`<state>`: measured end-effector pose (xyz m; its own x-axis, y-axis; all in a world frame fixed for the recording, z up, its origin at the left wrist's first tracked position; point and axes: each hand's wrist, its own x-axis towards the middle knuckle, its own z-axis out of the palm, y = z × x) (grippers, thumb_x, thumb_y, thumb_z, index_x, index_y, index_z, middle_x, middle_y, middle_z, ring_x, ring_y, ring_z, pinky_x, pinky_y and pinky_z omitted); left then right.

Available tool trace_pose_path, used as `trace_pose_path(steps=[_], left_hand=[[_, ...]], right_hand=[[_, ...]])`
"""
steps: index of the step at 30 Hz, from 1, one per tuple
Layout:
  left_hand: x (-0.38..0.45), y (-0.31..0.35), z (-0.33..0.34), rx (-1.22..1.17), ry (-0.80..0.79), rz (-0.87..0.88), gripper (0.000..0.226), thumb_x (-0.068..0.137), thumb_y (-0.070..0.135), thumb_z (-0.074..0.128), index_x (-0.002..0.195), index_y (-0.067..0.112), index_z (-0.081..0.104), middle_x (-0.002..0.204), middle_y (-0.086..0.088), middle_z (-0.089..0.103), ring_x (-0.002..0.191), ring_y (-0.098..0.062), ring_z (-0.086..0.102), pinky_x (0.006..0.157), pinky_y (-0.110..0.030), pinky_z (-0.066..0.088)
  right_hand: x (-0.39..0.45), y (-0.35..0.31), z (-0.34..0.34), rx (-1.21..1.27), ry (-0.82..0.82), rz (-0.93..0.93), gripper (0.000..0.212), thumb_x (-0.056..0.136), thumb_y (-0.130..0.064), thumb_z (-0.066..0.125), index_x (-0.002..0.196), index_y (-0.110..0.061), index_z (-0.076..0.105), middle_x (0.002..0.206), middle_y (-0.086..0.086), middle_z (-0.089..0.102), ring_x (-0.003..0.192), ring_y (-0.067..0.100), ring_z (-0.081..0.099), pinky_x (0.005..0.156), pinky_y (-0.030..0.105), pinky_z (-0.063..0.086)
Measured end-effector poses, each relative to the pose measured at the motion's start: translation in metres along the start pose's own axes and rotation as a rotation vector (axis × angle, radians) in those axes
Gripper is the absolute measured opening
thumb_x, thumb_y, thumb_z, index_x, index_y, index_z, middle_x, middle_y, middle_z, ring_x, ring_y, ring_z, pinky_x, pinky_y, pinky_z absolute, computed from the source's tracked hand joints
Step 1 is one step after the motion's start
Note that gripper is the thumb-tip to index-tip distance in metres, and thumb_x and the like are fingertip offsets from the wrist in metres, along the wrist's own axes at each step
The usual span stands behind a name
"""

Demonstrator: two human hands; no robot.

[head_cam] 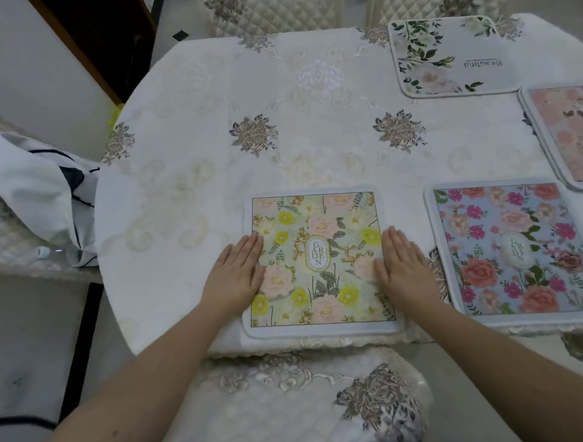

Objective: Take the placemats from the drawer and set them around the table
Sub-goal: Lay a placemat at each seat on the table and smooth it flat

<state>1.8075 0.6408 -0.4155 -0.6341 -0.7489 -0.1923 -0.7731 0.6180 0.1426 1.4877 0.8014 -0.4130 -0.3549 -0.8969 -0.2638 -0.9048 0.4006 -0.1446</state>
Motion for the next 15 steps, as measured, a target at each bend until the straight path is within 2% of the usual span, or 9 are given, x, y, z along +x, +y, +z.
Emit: trace_pose_path(steps=[3,6,8,11,15], left_hand=[[-0.001,0.024,-0.004,-0.04,0.022,-0.017,0.071,0.097,0.051,0.001,0.159,0.017,0.003,0.164,0.004,-0.003,0.153,-0.011,0.002,0.121,-0.029,-0.012],[-0.001,0.061,-0.001,-0.072,0.014,0.081,0.067,0.099,0.043,0.01,0.159,0.014,0.005,0.167,-0.002,0.004,0.153,-0.014,0.002,0.121,-0.031,-0.013],[0.006,0.081,0.001,-0.112,0.015,0.078,0.066,0.099,0.039,0.013,0.159,0.014,0.006,0.167,-0.002,0.004,0.154,-0.015,0.001,0.122,-0.032,-0.012],[0.007,0.095,0.007,-0.167,-0.012,-0.004,0.063,0.102,0.036,0.018,0.159,0.014,0.003,0.167,-0.001,0.0,0.154,-0.014,-0.003,0.123,-0.033,-0.007],[-0.011,0.09,0.022,-0.073,-0.036,0.055,0.067,0.104,0.048,0.015,0.159,0.014,-0.003,0.167,-0.001,-0.007,0.153,-0.015,-0.009,0.124,-0.037,-0.006]], right_hand=[[-0.006,-0.022,-0.004,0.06,0.067,0.065,0.06,0.105,-0.036,0.016,0.157,-0.012,0.0,0.166,0.003,-0.002,0.151,0.012,-0.007,0.122,0.032,-0.006],[-0.006,-0.065,-0.003,0.168,0.119,-0.031,0.057,0.106,-0.028,0.025,0.158,-0.011,0.006,0.166,0.004,0.005,0.152,0.015,-0.001,0.123,0.032,-0.003],[-0.007,-0.089,0.002,0.214,0.102,-0.109,0.058,0.105,-0.025,0.029,0.157,-0.009,0.01,0.165,0.006,0.009,0.153,0.016,0.002,0.124,0.033,0.001],[-0.013,-0.102,0.016,0.167,0.044,-0.215,0.059,0.106,-0.028,0.028,0.157,-0.009,0.008,0.166,0.006,0.005,0.153,0.016,-0.001,0.124,0.033,-0.001],[-0.02,-0.098,0.027,0.036,0.06,-0.277,0.064,0.104,-0.041,0.022,0.156,-0.006,0.01,0.165,0.008,0.005,0.153,0.019,0.0,0.124,0.038,0.003]])
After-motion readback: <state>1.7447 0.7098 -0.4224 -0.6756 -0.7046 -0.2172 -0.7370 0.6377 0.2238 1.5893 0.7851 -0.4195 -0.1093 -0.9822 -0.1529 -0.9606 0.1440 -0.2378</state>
